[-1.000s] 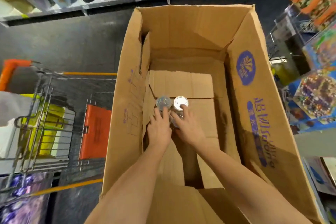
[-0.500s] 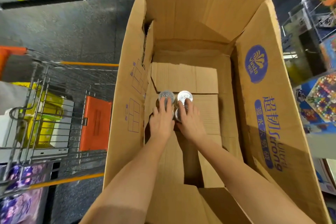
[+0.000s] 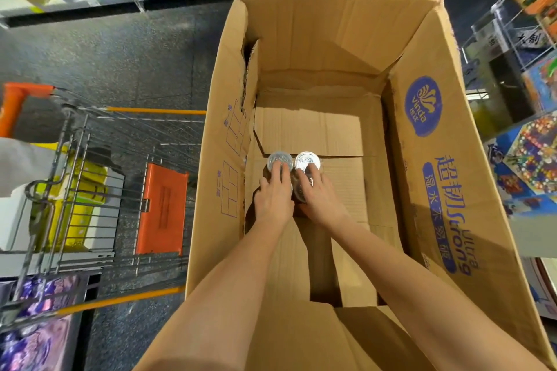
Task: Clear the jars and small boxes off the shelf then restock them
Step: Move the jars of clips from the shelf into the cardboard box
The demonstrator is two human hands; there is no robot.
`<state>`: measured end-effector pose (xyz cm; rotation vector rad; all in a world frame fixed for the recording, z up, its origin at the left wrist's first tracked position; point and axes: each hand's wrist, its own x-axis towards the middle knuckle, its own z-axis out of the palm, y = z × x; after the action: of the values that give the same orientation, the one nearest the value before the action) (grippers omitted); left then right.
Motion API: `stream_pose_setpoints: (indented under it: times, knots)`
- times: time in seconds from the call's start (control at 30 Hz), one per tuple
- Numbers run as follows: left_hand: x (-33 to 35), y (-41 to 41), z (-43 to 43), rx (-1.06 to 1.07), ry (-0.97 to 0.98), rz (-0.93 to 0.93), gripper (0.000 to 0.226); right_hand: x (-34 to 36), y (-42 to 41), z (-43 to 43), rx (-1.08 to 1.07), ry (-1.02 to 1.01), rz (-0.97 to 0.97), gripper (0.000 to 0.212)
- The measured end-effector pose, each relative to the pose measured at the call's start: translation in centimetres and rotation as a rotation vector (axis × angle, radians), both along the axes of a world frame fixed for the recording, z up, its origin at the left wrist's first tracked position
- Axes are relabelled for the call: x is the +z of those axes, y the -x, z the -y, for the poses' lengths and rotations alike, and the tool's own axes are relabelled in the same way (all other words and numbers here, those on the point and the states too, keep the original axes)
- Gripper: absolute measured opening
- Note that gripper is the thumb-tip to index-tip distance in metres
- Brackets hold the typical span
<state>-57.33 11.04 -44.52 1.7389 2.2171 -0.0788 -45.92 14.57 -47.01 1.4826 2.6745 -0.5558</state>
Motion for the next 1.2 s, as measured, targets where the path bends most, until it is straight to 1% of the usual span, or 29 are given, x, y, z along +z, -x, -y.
stream_pose_setpoints:
  times: [0.13, 0.2, 0.23, 0.33, 0.43, 0.5, 0.6, 0.7, 0.8, 0.93, 1.1, 1.2]
  knots:
    - [1.1, 0.2, -0.4, -0.024, 0.026, -0.042, 0.082, 1.1, -0.2, -0.2, -0.003, -0.035, 0.080, 0.076]
    - [2.1, 0.3, -0.6, -0.042, -0.001, -0.065, 0.077, 2.5, -0.5, -0.4, -0.018, -0.071, 0.093, 0.077]
    - [2.7, 0.4, -0.8, -0.052, -0.024, -0.069, 0.074, 3.2, -0.7, -0.6, -0.012, -0.097, 0.110, 0.079]
    - [5.4, -0.1, -0.8, -0.102, -0.089, -0.085, 0.070, 6.4, -2.4, -0.9, -0.031, -0.088, 0.128, 0.090]
    - [8.4, -1.2, -0.7, -0.164, -0.177, -0.117, 0.071, 9.7, -4.2, -0.6, -0.048, -0.213, 0.143, 0.097]
    - [10.7, -2.3, -0.5, -0.221, -0.256, -0.119, 0.071, 12.7, -5.8, 0.1, -0.078, -0.297, 0.144, 0.095]
    - [14.6, -4.5, -0.5, -0.340, -0.405, -0.119, 0.077, 17.9, -8.9, 1.6, -0.116, -0.423, 0.127, 0.088]
    - [19.2, -7.8, -0.2, -0.496, -0.572, -0.102, 0.077, 22.7, -13.1, 3.5, -0.163, -0.568, 0.152, 0.081]
    - [23.5, -11.5, 0.5, -0.650, -0.700, -0.086, 0.076, 27.1, -17.5, 6.0, -0.235, -0.660, 0.196, 0.073]
    - [28.6, -17.5, 1.3, -0.848, -0.856, -0.033, 0.073, 32.1, -24.0, 9.8, -0.420, -0.749, 0.240, 0.068]
    - [33.7, -26.6, 2.5, -1.059, -1.055, 0.080, 0.069, 37.6, -31.3, 14.6, -0.669, -0.839, 0.253, 0.064]
    - [36.3, -31.9, 3.3, -1.217, -1.112, 0.130, 0.068, 40.0, -35.0, 17.4, -0.772, -0.905, 0.325, 0.060]
